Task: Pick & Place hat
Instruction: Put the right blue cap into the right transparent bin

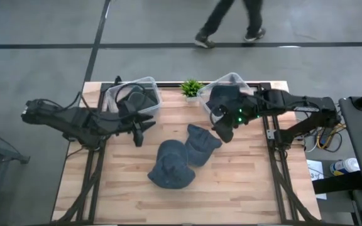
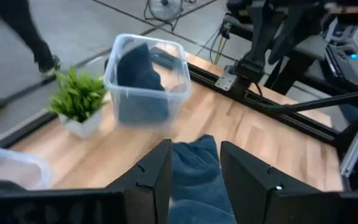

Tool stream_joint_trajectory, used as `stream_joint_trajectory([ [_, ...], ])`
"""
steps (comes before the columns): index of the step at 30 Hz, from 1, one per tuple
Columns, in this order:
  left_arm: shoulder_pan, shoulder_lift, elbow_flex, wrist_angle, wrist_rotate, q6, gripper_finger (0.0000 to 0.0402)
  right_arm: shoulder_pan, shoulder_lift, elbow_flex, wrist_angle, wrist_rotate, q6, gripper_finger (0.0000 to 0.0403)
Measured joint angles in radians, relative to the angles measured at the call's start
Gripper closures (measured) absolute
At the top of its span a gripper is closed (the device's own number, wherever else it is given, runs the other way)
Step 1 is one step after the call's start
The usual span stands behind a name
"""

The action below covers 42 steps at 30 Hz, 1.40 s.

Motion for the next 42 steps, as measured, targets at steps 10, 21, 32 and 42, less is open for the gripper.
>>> stream_joint_trajectory([
  [10,-0.039,0.000,-0.069,0.038,0.000,-0.062,0.0273,0.024,-0.094,-0.347,0.034,-0.024,0.343,0.0236],
  [21,-0.039,-0.002,-0.079,0.053,0.000,-0.061,0.0273,0.197,-0.001,-0.588,0.736,-0.103,0.299,0.0104],
  [32,-0.039,-0.005,-0.079,0.053,0.007,-0.028,0.0273,0.331,0.402,-0.198,0.237,0.141,-0.001,0.0110],
  [42,-0.039,-0.016,-0.079,0.040,0.029,0.012,0.0273,0.376,0.631,0.055,0.122,0.405,-0.158,0.0113],
])
